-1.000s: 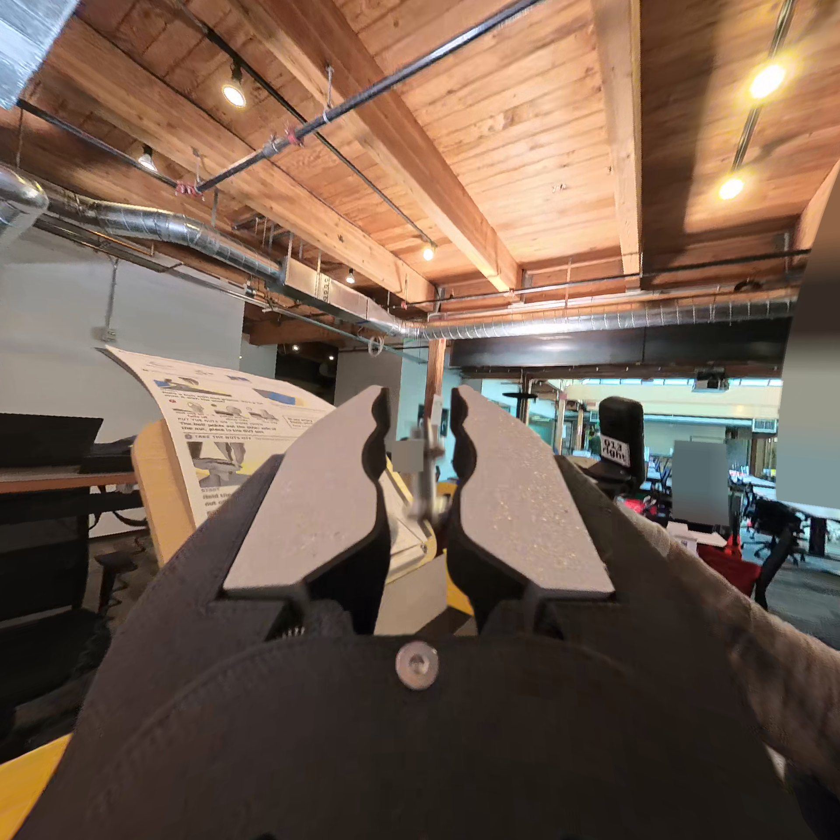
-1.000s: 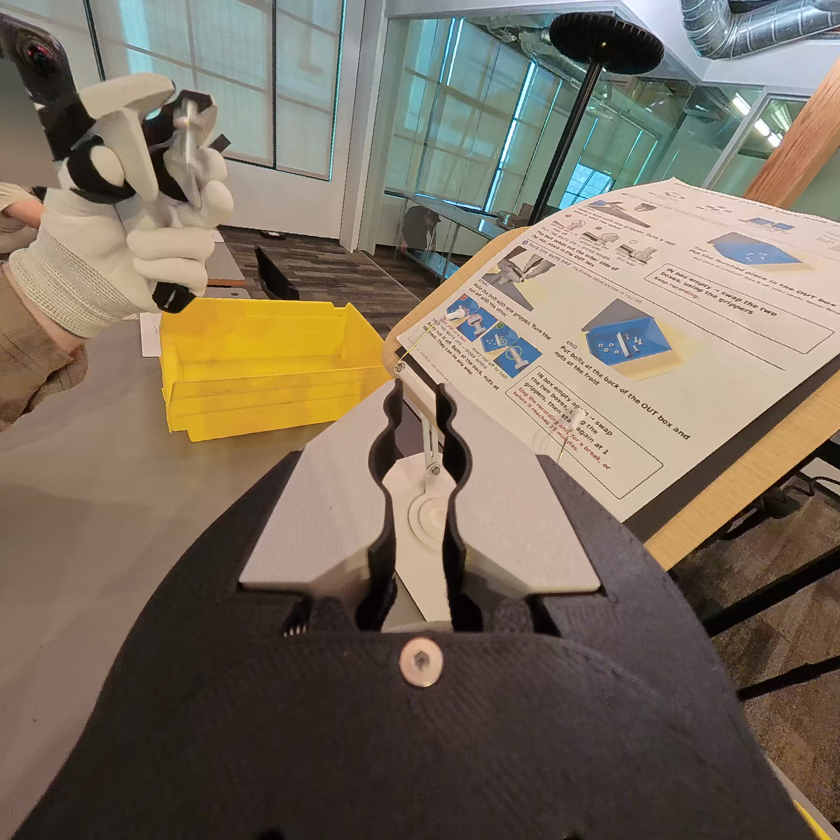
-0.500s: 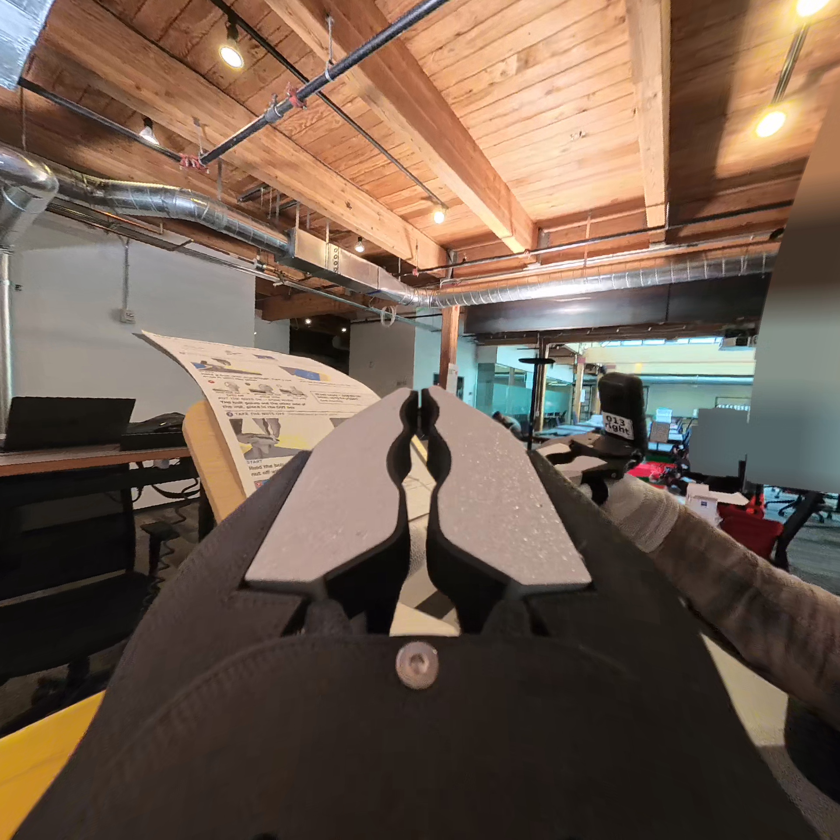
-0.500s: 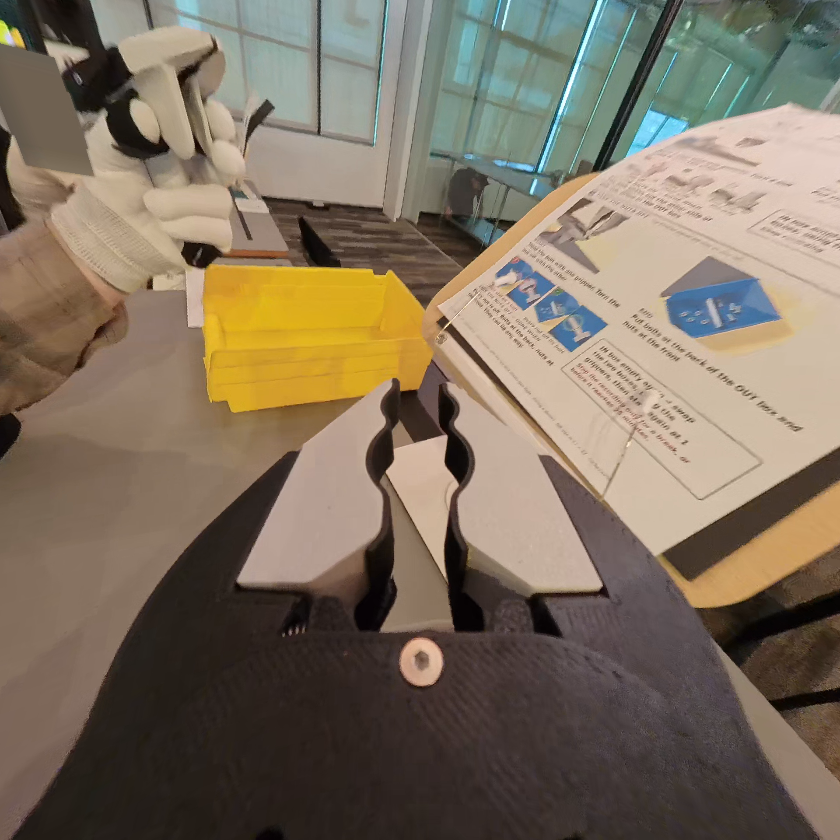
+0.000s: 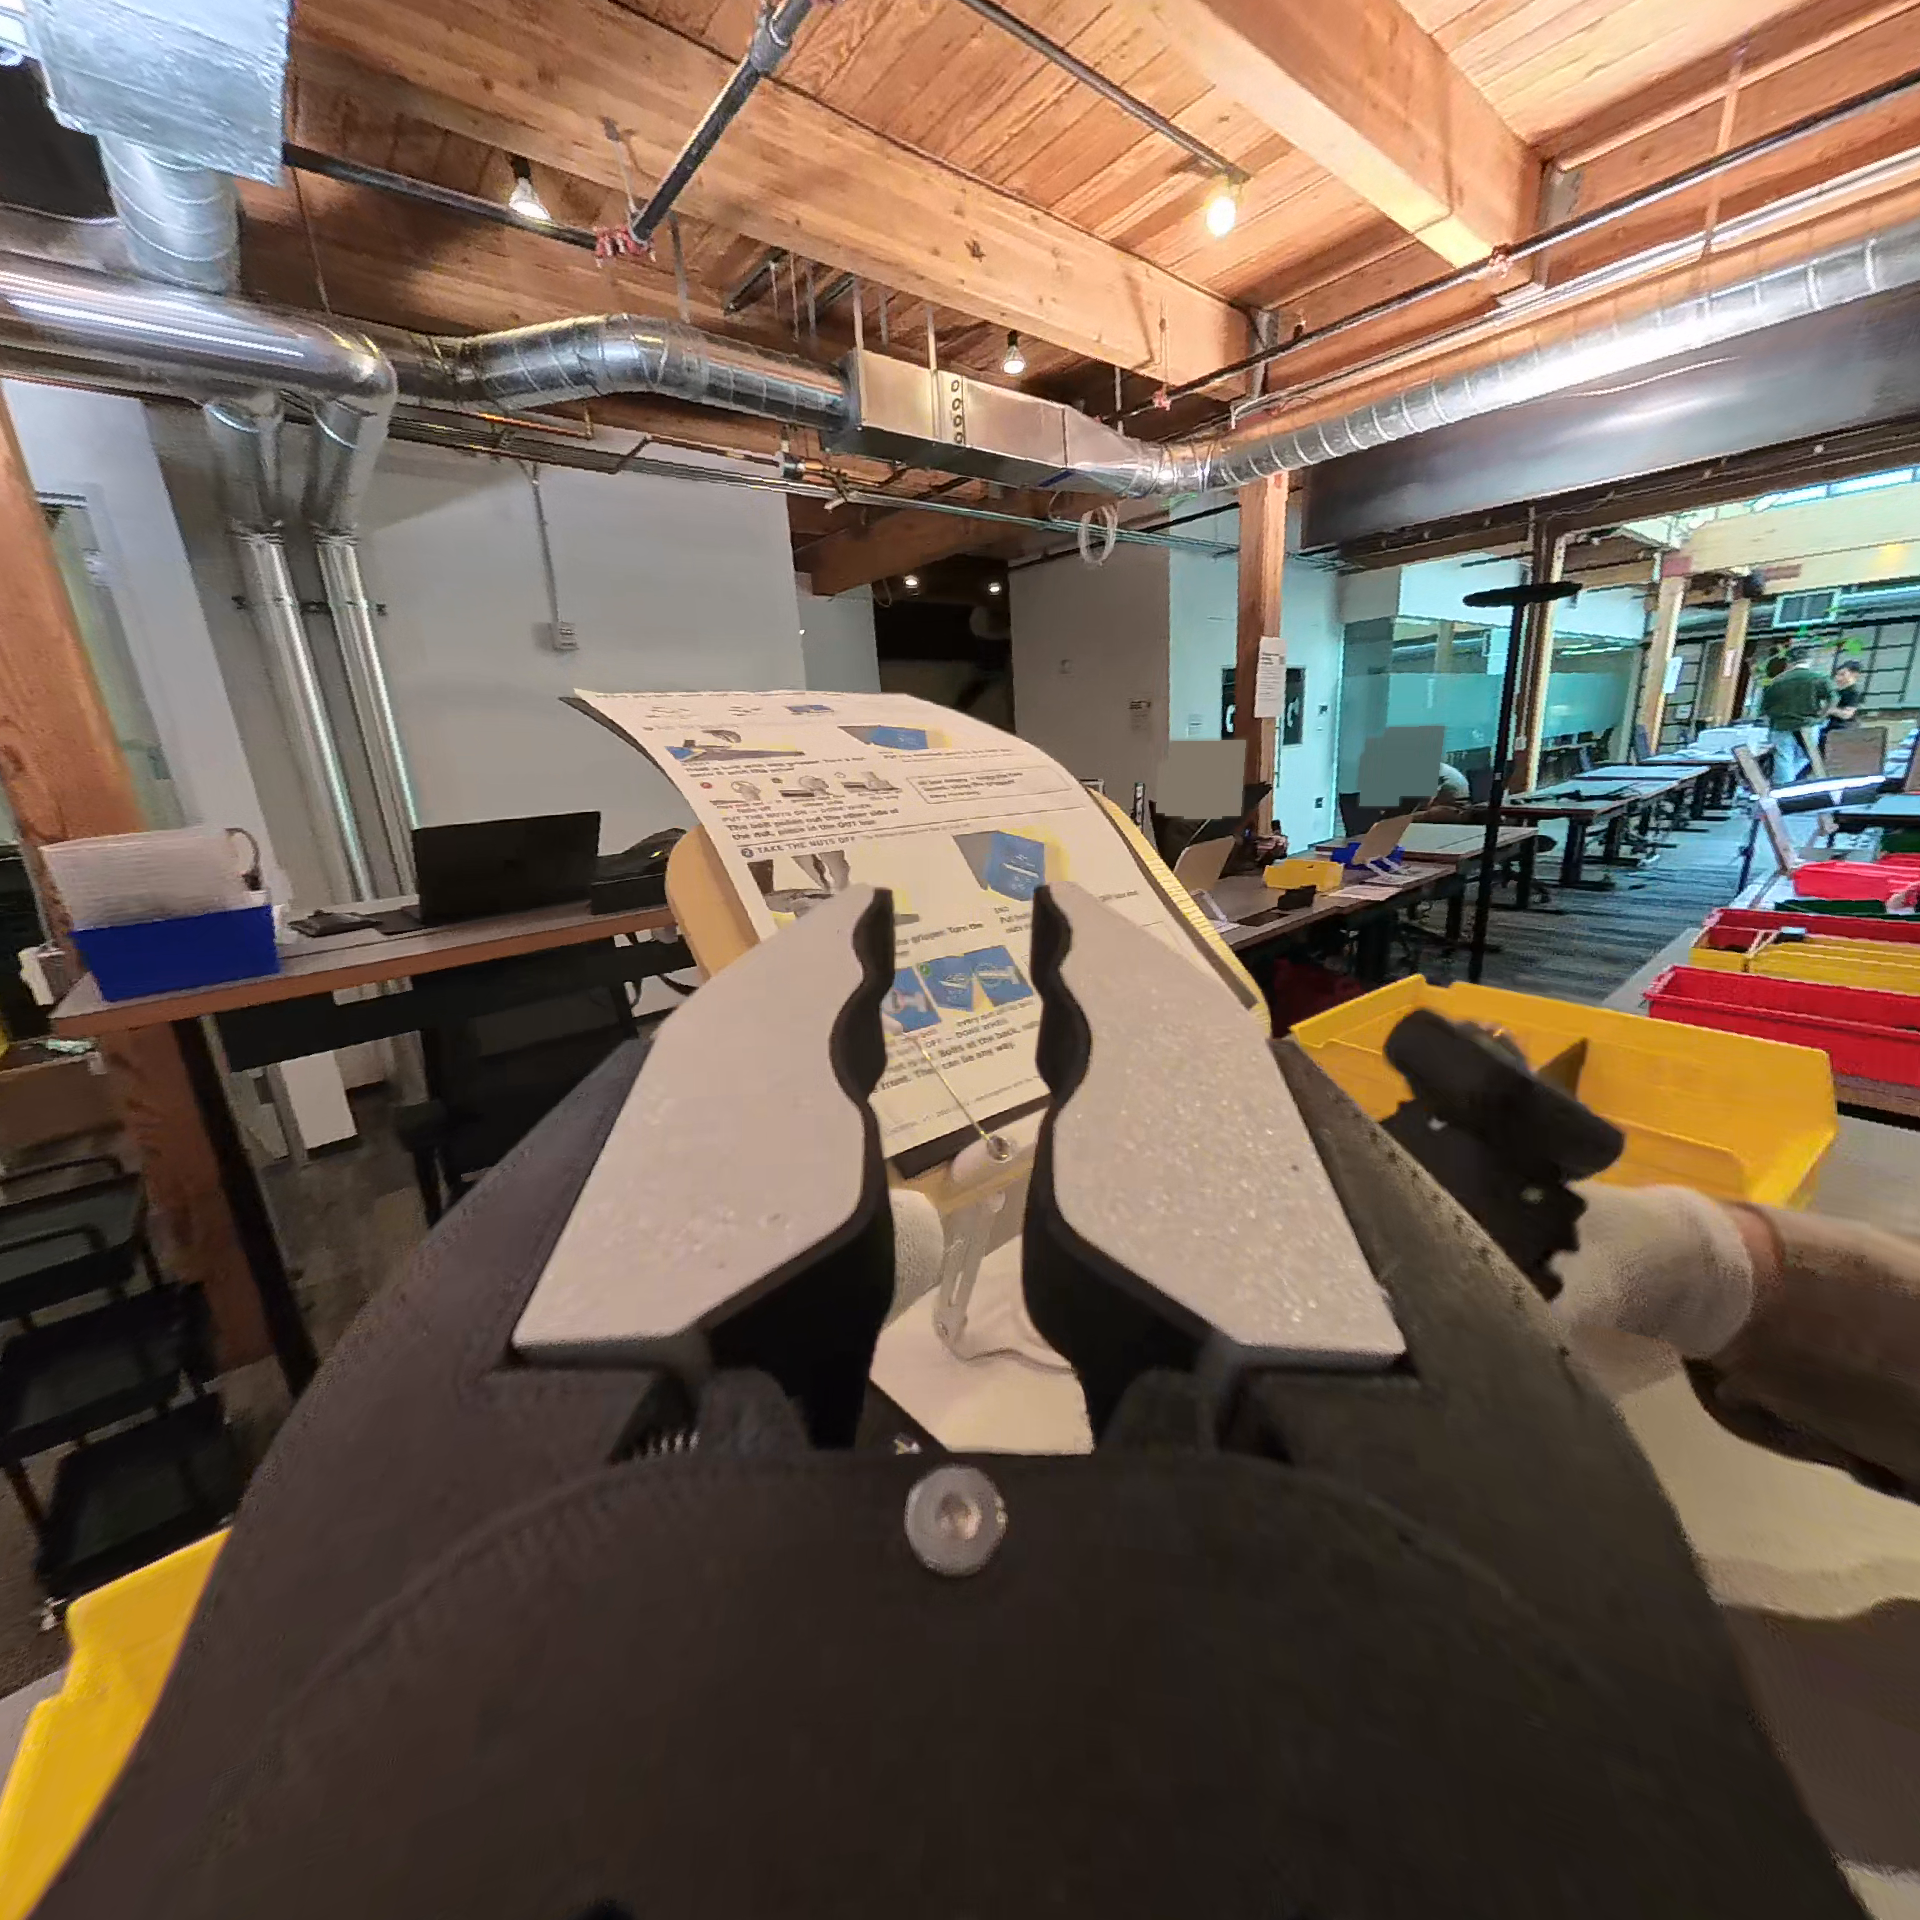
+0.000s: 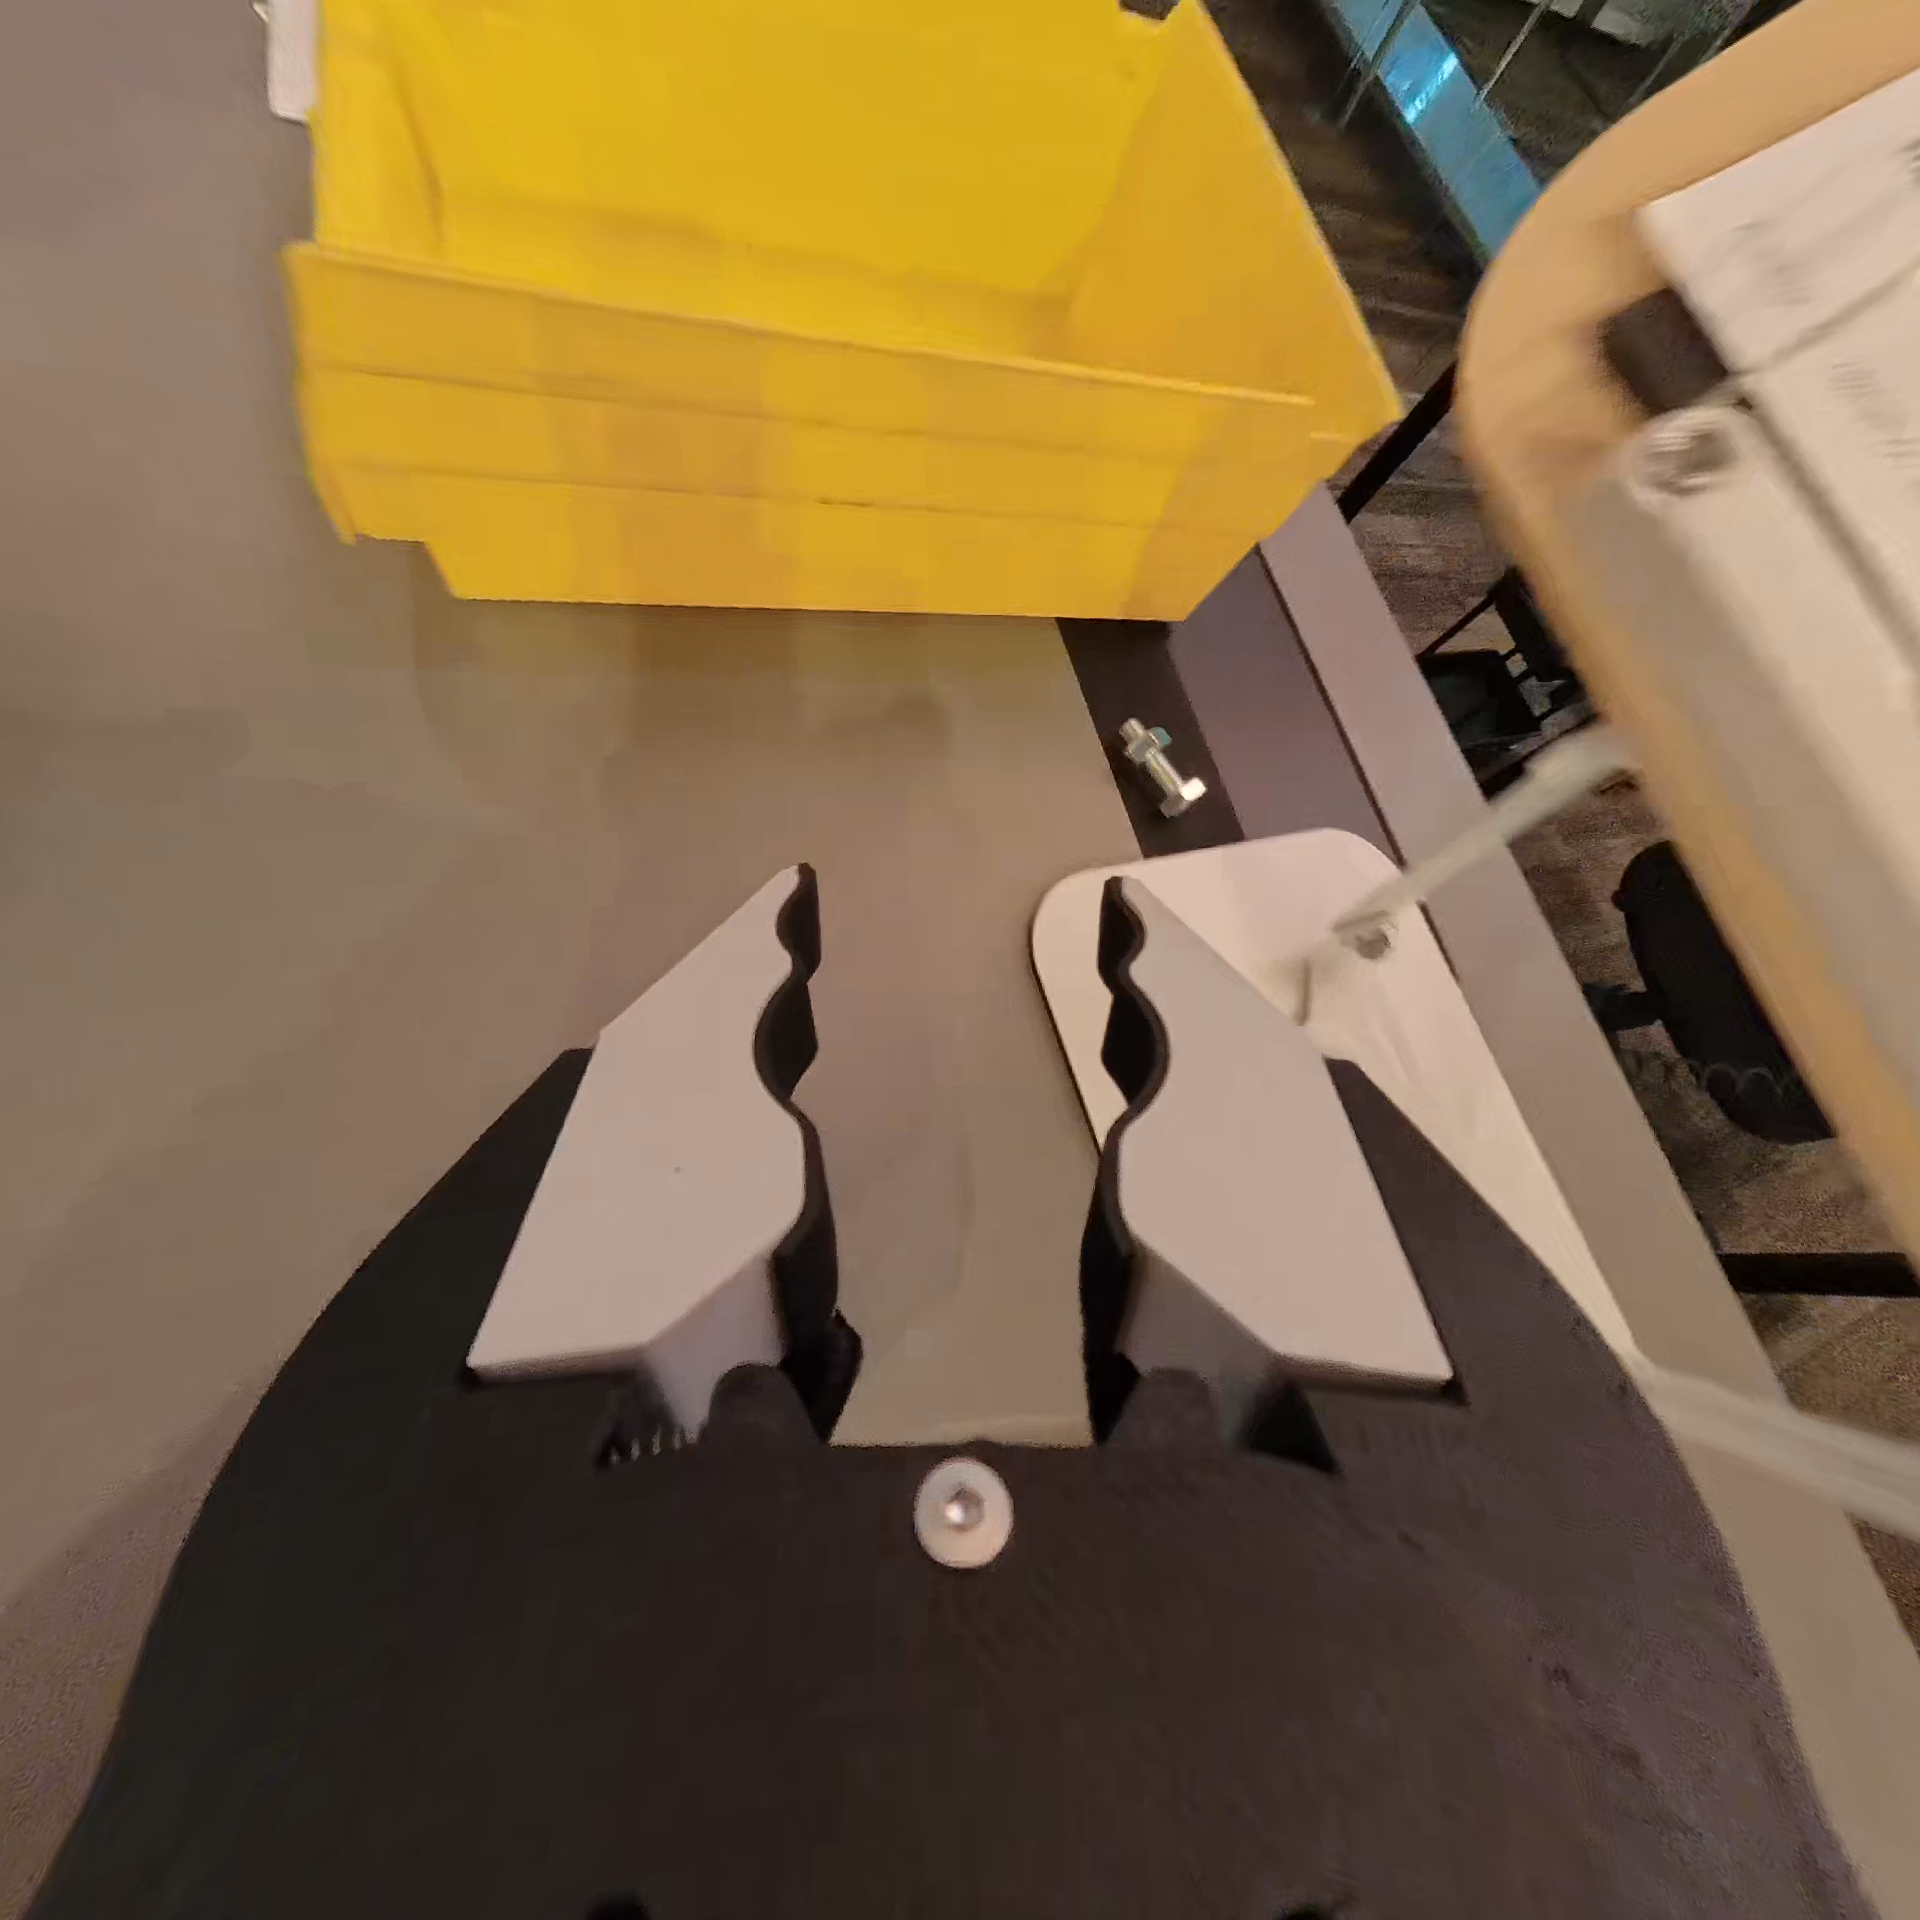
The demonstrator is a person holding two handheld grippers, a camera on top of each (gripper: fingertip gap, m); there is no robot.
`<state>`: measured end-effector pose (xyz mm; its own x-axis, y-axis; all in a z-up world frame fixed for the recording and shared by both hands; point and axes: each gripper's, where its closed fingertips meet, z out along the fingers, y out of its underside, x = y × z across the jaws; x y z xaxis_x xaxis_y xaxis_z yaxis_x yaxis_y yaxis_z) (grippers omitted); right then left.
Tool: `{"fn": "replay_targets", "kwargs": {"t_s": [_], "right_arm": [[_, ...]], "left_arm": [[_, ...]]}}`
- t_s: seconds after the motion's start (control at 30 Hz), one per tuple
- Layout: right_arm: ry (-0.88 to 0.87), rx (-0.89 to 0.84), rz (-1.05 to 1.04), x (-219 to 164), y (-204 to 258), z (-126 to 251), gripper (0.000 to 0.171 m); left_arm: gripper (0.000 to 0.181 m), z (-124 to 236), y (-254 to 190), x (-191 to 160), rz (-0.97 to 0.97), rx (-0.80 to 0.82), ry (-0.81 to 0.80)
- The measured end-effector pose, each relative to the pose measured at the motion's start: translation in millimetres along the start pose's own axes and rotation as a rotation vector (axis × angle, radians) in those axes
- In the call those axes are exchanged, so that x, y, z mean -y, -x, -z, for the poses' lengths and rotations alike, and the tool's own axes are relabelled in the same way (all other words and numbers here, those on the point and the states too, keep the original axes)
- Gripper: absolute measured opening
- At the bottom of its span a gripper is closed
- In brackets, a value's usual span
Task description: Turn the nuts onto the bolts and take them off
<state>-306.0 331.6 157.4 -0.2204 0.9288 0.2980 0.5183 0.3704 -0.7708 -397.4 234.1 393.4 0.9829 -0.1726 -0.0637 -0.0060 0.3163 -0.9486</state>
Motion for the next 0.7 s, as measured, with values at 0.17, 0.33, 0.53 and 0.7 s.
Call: {"fn": "replay_targets", "kwargs": {"t_s": [0.17, 0.33, 0.53, 0.7], "right_arm": [[0.037, -0.038, 0.009, -0.7, -17.2, -74.6, 0.061], [0.040, -0.019, -0.046, -2.1, -41.2, -117.5, 0.065], [0.166, -0.028, -0.018, -28.1, -60.7, -143.6, 0.049], [0.194, -0.052, -0.030, -32.2, -70.3, -150.3, 0.018]], "left_arm": [[0.027, 8.7, -0.1, 10.5, -0.036, 0.008, -0.010], [0.027, 19.8, -1.3, 21.9, -0.032, -0.017, -0.044], [0.029, 25.8, 7.7, 15.0, -0.023, -0.021, -0.029], [0.029, 25.6, 10.3, 11.9, -0.001, -0.032, -0.040]]}}
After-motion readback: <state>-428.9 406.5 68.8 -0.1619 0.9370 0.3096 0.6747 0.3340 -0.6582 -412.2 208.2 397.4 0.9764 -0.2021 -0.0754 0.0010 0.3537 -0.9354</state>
